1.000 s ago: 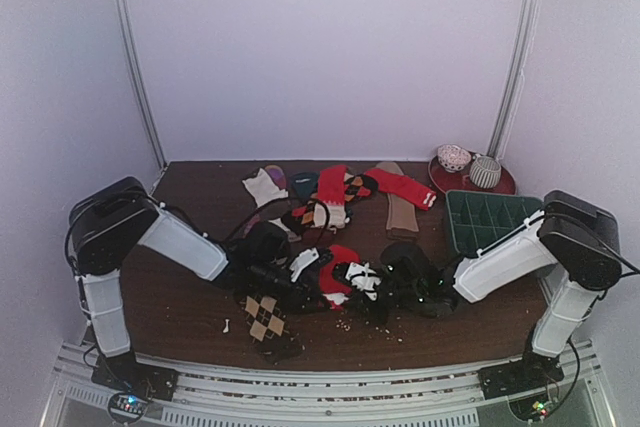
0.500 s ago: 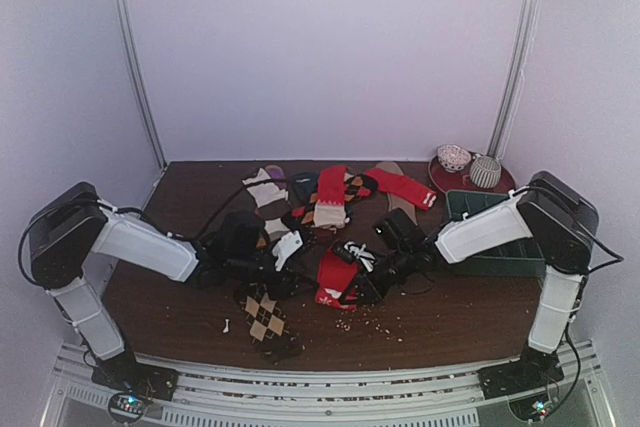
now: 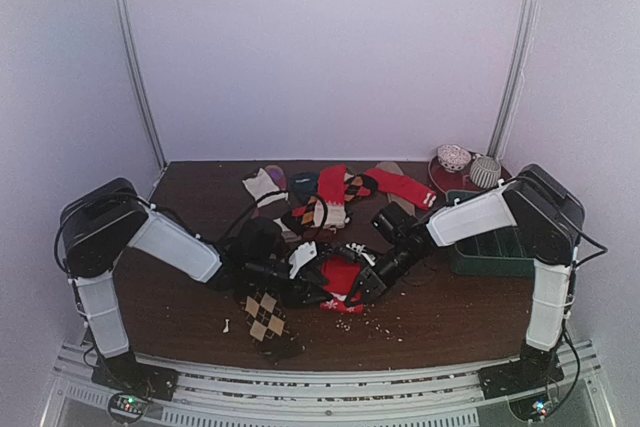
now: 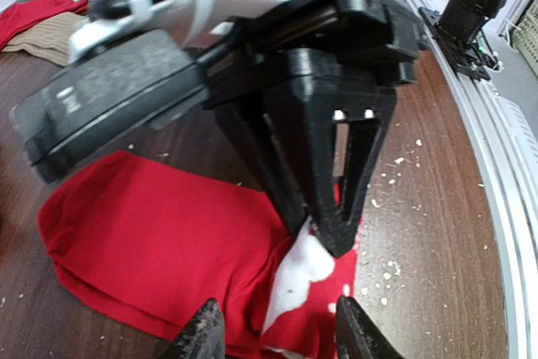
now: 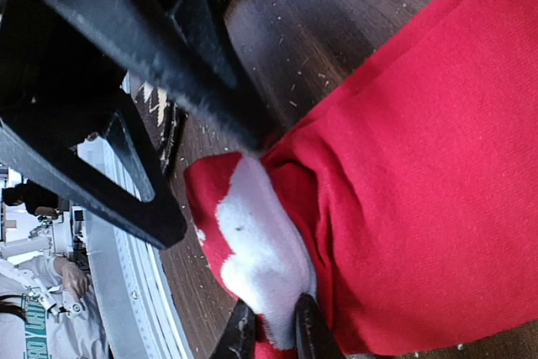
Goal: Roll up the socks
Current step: Roll a pair of socks at the center of the board.
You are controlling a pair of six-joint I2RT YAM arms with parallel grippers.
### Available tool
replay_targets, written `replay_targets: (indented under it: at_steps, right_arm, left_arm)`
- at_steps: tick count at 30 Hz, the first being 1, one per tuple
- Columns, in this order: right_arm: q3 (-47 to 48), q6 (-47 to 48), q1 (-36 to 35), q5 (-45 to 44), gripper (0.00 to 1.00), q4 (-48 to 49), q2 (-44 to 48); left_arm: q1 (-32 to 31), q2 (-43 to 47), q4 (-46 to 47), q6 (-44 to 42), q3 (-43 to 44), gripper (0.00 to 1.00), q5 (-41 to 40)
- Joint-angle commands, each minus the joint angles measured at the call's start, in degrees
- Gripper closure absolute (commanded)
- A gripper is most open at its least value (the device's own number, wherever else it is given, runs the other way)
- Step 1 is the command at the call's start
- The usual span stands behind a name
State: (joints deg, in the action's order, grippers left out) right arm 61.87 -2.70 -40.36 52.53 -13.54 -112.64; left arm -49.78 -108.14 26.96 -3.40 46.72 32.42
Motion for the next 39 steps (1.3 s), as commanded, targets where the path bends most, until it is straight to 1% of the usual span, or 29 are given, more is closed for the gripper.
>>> replay_targets:
  at_steps: [1,8,12,13,15,19,20,23,26,27,31,33,34,36,39]
  right_arm:
    - [-1.4,0.2,0.5,-4.7,0.9,-8.0,-3.9]
    - [-0.3,0.5,0.5,-4.5,0.9,-8.2,-5.1]
    - [-0.3,0.7,0.5,-4.8,0.9,-8.2,-5.0]
    - [-0.5,0.6,0.5,-4.7,0.9,-8.0,-5.0]
    - [-0.7,0.4,0.5,-4.7,0.9,-7.6,-5.0]
    - [-1.2,-0.2,0.5,-5.3,0.89,-6.1,-4.7]
    - [-1.4,-0.3,0.5,-5.3,0.88,-5.5,-4.4]
    - [-2.8,-0.9,0.5,-5.4,0.79,-2.3,-2.6]
    - [-4.9,-1.8,0.5,-7.0,0.71,3.1,1.7]
    - [-6.4,-2.2,0.5,-8.1,0.66,5.9,4.0]
    - [-14.8,-2.6,0.3,-12.3,0.56,23.0,15.0]
    - [-19.7,0.2,-0.6,-16.0,0.51,31.7,19.6]
    - [-21.5,2.1,-1.2,-17.4,0.48,34.2,21.4]
    - [-23.9,5.8,-2.4,-18.6,0.43,38.1,23.2]
    - [-25.0,9.5,-4.1,-18.1,0.36,41.0,22.9]
  left_arm:
    - [-0.7,-1.5,1.8,-1.2,1.1,0.55,3.6]
    - [-1.5,-4.3,0.7,-0.8,2.2,0.55,4.8]
    - [-1.5,-6.0,0.8,0.2,3.0,0.58,4.4]
    - [-1.5,-6.3,0.7,0.4,3.2,0.61,4.3]
    - [-1.5,-6.7,0.8,0.8,3.6,0.69,4.2]
    - [-1.5,-6.9,0.9,2.1,4.0,0.97,3.2]
    - [-1.5,-7.0,0.6,2.3,4.0,1.0,3.1]
    - [-1.5,-7.3,0.0,4.1,3.3,1.0,2.7]
    - [-1.2,-7.8,-0.8,7.5,2.3,1.0,2.3]
    - [-1.0,-8.1,-1.3,8.7,1.7,1.0,2.4]
    - [0.0,-9.1,-0.5,13.1,-1.5,1.0,2.7]
    - [0.1,-9.6,-0.9,14.2,-2.6,1.0,2.8]
    - [0.1,-9.8,-1.2,14.8,-3.0,1.0,3.0]
    - [0.1,-10.2,-1.9,15.6,-3.5,1.0,3.2]
    - [0.2,-10.6,-2.8,16.4,-4.1,1.0,3.4]
